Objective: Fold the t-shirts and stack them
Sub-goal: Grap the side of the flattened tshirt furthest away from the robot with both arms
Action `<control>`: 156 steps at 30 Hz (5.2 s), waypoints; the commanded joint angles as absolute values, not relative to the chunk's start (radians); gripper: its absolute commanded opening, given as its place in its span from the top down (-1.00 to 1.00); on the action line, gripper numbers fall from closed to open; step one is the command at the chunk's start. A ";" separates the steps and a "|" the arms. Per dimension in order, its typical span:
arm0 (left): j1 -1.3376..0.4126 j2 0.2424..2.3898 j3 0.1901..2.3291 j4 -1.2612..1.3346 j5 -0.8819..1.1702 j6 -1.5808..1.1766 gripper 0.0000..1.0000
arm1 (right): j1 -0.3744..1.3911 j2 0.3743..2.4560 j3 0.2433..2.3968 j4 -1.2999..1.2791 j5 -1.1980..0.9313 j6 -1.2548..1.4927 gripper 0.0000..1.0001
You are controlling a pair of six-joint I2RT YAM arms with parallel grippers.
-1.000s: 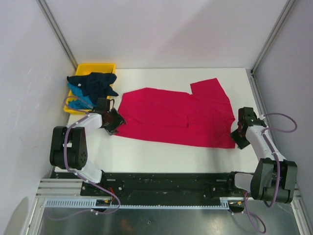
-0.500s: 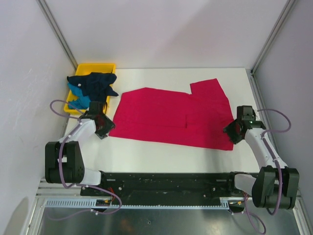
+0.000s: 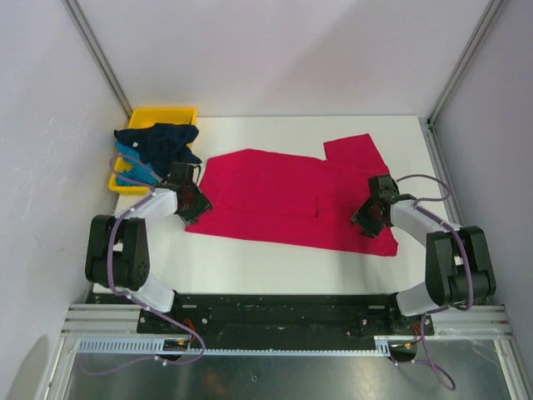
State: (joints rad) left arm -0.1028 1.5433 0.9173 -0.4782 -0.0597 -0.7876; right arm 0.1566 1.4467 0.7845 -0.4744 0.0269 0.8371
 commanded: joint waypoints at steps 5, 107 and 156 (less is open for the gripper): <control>-0.107 1.564 0.815 -0.427 -0.052 -0.854 -0.18 | 0.148 1.449 0.709 -0.439 0.063 0.868 0.10; -0.368 1.535 1.087 -0.420 -0.137 -0.403 -0.34 | 0.279 1.421 0.957 -0.363 0.039 0.606 0.10; -0.360 1.754 1.137 -0.370 0.089 -0.397 0.81 | 0.325 1.399 0.957 -0.410 0.086 0.614 0.12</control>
